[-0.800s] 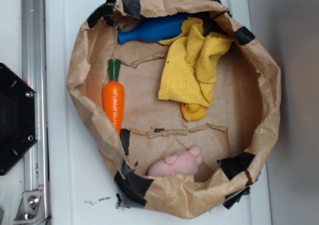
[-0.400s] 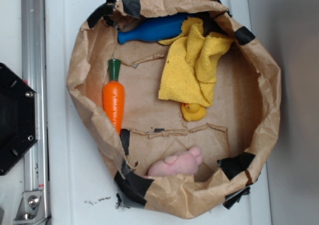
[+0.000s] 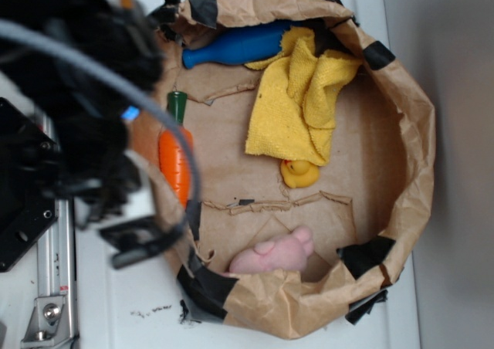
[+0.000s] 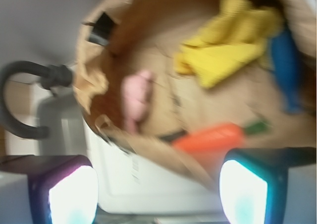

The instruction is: Grab the yellow cloth.

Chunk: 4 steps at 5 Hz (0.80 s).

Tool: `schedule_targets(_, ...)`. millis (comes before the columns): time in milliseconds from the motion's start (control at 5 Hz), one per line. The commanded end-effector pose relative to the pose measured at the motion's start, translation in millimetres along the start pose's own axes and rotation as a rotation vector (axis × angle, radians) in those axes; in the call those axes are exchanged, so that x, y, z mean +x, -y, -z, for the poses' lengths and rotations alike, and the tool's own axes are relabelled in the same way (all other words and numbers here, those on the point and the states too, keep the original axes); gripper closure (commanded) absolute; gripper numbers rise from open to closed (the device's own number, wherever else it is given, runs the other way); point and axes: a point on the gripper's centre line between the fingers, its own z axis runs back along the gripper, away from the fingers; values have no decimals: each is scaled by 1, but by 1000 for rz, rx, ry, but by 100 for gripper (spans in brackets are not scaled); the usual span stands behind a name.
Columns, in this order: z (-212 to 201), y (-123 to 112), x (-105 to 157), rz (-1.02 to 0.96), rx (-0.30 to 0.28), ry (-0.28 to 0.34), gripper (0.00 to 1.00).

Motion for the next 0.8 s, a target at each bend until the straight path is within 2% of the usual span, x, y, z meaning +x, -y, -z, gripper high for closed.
schedule_targets(0,52,-11,62,-284,140,276,0)
schedule_targets(200,71,-19,73,-383,242,407,0)
schedule_targets(400,85,-41,94,-487,338,497,0)
schedule_targets(600,90,-62,120,-532,398,546,0)
